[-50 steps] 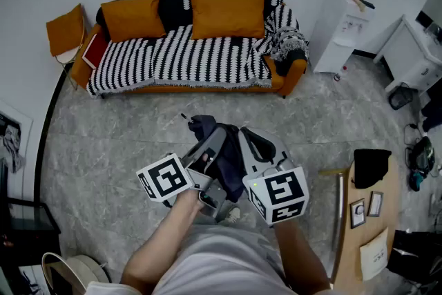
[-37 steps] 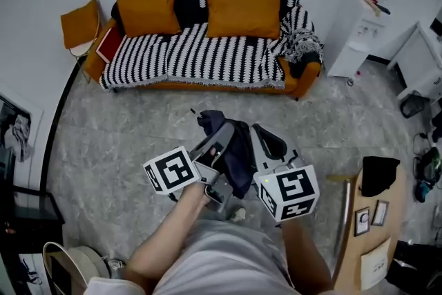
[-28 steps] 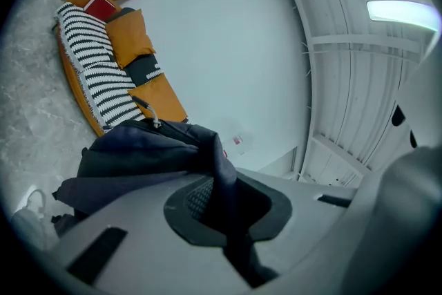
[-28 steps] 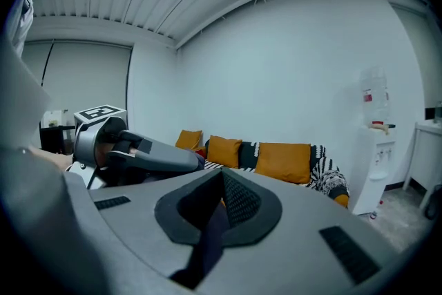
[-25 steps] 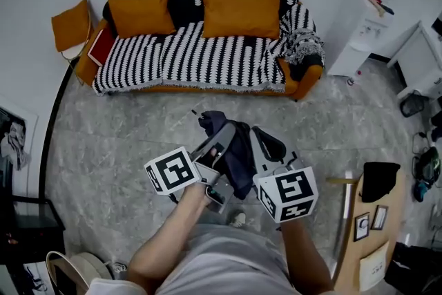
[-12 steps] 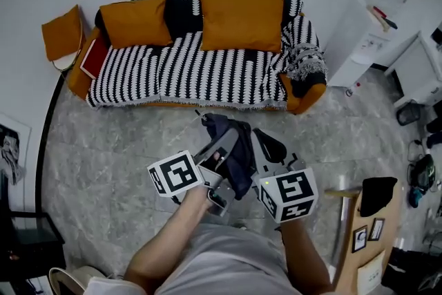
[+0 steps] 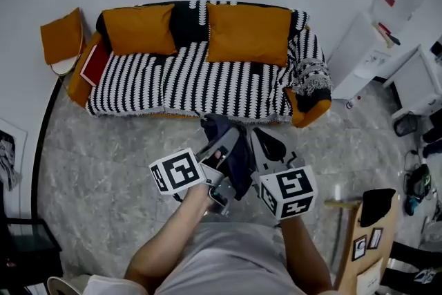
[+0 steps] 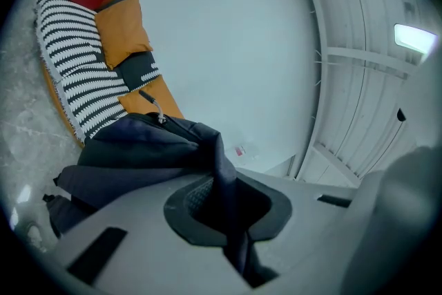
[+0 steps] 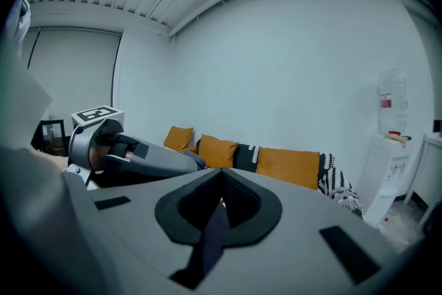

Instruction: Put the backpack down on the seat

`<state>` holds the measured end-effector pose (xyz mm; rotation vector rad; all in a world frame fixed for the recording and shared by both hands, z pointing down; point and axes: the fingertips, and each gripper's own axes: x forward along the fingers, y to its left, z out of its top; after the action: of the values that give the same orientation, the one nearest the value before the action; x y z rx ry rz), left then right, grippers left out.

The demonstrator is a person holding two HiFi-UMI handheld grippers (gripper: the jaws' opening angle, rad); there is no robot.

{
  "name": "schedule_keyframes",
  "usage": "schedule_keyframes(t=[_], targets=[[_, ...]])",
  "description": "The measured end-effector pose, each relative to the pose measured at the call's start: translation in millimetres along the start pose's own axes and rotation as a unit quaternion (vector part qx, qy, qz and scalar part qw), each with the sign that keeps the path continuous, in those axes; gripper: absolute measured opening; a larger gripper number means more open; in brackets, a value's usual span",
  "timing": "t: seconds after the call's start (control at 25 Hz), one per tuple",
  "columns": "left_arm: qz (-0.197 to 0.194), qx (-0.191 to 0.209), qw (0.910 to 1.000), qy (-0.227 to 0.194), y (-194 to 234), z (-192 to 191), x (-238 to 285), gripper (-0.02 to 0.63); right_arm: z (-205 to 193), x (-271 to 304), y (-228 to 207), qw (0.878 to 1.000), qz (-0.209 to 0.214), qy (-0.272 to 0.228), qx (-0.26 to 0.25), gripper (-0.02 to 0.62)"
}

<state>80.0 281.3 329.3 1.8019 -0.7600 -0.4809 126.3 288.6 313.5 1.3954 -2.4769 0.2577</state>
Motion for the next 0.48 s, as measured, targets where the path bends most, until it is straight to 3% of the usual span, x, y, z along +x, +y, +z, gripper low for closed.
schedule_keyframes(t=[0.48], targets=[[0.009, 0.002, 0.9998, -0.017, 27.6, 54.8, 9.1, 0.012, 17.9, 62.1, 4.7, 1.0, 0.023, -0.009, -0.01, 0.002]])
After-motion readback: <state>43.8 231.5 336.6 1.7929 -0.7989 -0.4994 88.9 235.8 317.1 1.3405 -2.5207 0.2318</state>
